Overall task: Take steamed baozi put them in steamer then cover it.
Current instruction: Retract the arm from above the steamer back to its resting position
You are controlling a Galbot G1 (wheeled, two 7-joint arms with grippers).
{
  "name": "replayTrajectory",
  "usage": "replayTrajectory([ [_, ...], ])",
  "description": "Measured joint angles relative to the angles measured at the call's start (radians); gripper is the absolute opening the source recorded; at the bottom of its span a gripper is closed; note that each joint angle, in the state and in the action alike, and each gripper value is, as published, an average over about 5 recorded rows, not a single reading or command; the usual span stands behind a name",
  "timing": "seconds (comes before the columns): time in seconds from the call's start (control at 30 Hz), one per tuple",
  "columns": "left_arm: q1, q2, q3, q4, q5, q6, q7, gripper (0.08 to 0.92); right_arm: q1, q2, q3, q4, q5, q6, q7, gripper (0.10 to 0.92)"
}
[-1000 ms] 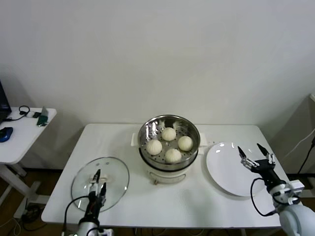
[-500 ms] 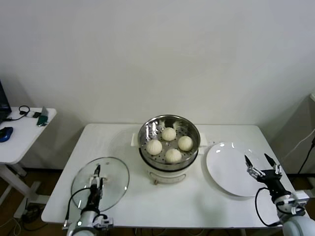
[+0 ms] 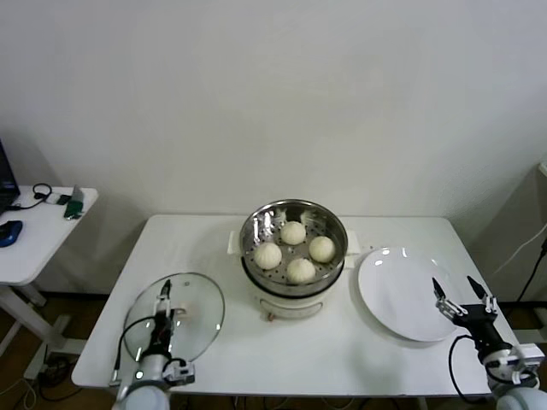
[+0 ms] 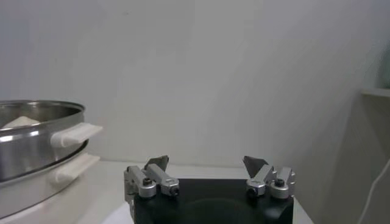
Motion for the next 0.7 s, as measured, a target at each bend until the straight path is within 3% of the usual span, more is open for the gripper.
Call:
replayTrajectory([
  [0.17, -0.022, 0.005, -0.001, 0.022, -0.010, 0.001, -0.004, 0.818, -0.009, 0.006, 0.009, 0.000, -0.005, 0.004, -0.010, 0.823],
  [0.27, -0.032, 0.009, 0.001, 0.031, -0.020, 0.000, -0.005, 0.775, -0.012, 0.010, 0.013, -0.003, -0.009, 0.007, -0.017, 0.823],
  [0.7, -0.039, 0.009, 0.010, 0.046, -0.056, -0.019, -0.005, 0.407, -0.009, 0.031, 0.018, -0.021, -0.024, 0.016, -0.029, 0.823],
])
